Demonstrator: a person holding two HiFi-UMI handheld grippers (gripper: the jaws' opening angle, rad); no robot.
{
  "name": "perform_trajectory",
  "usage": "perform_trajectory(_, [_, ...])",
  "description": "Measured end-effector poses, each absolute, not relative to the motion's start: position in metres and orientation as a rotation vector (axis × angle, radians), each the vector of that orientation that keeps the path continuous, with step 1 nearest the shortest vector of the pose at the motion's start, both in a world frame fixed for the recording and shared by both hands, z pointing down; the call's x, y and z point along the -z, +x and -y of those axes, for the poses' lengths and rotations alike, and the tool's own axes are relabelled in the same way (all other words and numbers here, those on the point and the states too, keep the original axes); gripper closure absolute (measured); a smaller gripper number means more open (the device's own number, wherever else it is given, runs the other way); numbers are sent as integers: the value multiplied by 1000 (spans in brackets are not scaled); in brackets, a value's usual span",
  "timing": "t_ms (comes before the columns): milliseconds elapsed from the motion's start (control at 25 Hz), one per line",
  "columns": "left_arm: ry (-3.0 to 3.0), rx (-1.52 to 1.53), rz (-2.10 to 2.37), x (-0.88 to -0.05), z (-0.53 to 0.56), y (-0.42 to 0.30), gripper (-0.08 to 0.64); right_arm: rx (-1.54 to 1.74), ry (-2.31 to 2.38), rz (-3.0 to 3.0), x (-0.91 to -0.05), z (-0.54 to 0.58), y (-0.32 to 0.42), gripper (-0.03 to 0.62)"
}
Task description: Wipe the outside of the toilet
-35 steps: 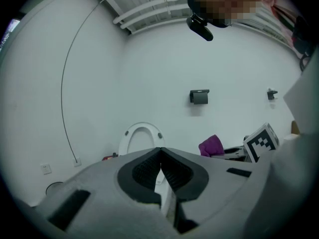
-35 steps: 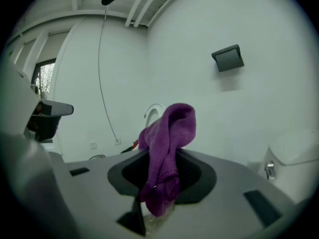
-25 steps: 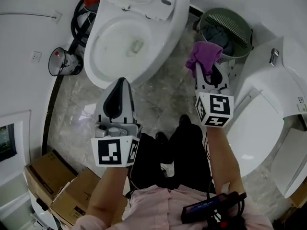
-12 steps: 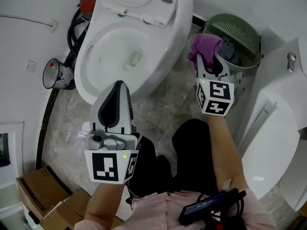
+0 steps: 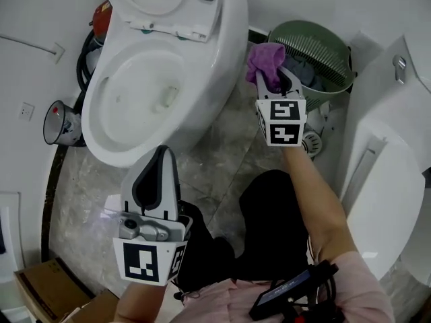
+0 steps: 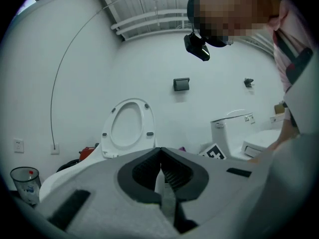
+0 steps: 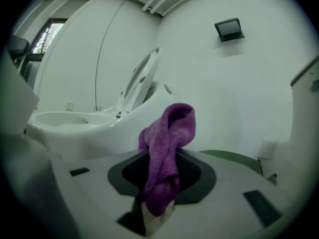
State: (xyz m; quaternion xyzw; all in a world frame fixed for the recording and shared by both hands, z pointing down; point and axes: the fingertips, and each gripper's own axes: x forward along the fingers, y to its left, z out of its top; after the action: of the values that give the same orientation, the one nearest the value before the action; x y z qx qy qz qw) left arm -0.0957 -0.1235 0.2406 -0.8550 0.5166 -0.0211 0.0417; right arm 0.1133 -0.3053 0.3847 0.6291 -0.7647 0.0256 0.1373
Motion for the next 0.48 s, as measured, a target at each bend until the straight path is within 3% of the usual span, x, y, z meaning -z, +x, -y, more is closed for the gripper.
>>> perform_trajectory(480, [-2662,106,-1550,-271,107,-83,551,-62,1805,2092,-403,364,119,469])
